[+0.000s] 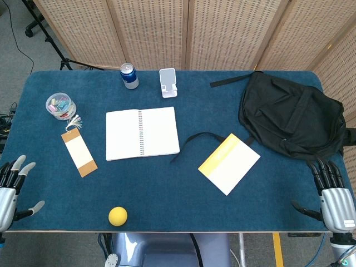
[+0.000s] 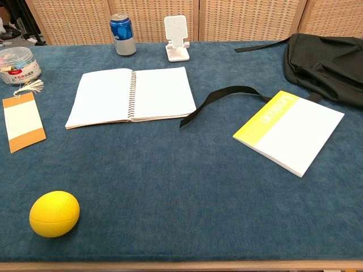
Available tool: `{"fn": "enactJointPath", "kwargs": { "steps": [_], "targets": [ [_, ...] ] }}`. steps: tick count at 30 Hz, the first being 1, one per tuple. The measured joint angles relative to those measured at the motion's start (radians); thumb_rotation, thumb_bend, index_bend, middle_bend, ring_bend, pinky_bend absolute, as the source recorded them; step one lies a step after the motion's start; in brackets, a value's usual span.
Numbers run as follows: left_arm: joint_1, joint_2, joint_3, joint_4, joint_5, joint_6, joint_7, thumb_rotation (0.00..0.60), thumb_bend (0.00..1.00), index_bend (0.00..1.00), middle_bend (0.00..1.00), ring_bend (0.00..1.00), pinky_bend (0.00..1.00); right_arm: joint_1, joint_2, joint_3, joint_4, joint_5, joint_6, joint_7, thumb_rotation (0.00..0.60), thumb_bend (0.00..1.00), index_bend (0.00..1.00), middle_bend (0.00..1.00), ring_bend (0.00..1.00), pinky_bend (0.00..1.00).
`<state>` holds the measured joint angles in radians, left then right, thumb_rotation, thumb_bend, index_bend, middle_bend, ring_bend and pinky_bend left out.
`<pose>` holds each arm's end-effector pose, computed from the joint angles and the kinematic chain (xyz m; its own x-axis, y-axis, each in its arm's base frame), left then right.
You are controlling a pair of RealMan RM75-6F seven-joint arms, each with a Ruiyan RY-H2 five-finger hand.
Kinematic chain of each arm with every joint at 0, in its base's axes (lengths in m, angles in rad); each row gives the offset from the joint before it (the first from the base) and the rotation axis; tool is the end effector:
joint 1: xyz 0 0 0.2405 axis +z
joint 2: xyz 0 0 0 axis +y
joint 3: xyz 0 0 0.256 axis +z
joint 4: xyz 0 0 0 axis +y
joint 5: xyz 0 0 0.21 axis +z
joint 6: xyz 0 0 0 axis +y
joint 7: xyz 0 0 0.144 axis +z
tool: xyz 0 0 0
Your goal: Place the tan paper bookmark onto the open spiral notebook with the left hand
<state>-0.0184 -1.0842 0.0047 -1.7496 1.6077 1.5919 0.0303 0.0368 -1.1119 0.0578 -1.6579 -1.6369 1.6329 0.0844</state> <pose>-0.2816 0.1481 0.1608 0.3305 -0.0236 0.9435 0.9420 -0.0529 -0.3313 -0.2840 -0.1653 0.1708 0.2726 0.1229 0.9542 -0.9510 -0.1158 0.2866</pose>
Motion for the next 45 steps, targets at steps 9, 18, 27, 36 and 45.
{"fn": "enactJointPath", "kwargs": {
  "steps": [9, 18, 27, 36, 45],
  "targets": [
    [-0.002, -0.007, -0.007, 0.006, -0.011, -0.004, 0.022, 0.600, 0.00, 0.00, 0.00, 0.00, 0.00, -0.006, -0.006, 0.010, 0.015, 0.004, 0.020, -0.028, 0.600, 0.00, 0.00, 0.00, 0.00, 0.00],
    [-0.077, -0.009, -0.042, 0.071, -0.077, -0.144, 0.074, 0.600, 0.00, 0.00, 0.00, 0.00, 0.00, -0.004, -0.033, 0.037, 0.036, 0.043, 0.021, -0.071, 0.600, 0.00, 0.00, 0.00, 0.00, 0.00],
    [-0.304, -0.005, -0.069, 0.296, -0.072, -0.480, 0.025, 0.600, 0.08, 0.15, 0.00, 0.00, 0.00, 0.012, -0.061, 0.067, 0.041, 0.134, -0.031, -0.122, 0.600, 0.00, 0.00, 0.00, 0.00, 0.00],
    [-0.440, -0.170, -0.040, 0.748, 0.052, -0.502, -0.286, 0.600, 0.14, 0.32, 0.00, 0.00, 0.00, 0.008, -0.083, 0.068, 0.026, 0.155, -0.033, -0.173, 0.600, 0.00, 0.00, 0.00, 0.00, 0.00],
    [-0.511, -0.389, 0.039, 1.141, 0.136, -0.473, -0.542, 0.600, 0.16, 0.32, 0.00, 0.00, 0.00, 0.007, -0.099, 0.063, 0.018, 0.153, -0.035, -0.203, 0.600, 0.00, 0.00, 0.00, 0.00, 0.00]
  ]
}}
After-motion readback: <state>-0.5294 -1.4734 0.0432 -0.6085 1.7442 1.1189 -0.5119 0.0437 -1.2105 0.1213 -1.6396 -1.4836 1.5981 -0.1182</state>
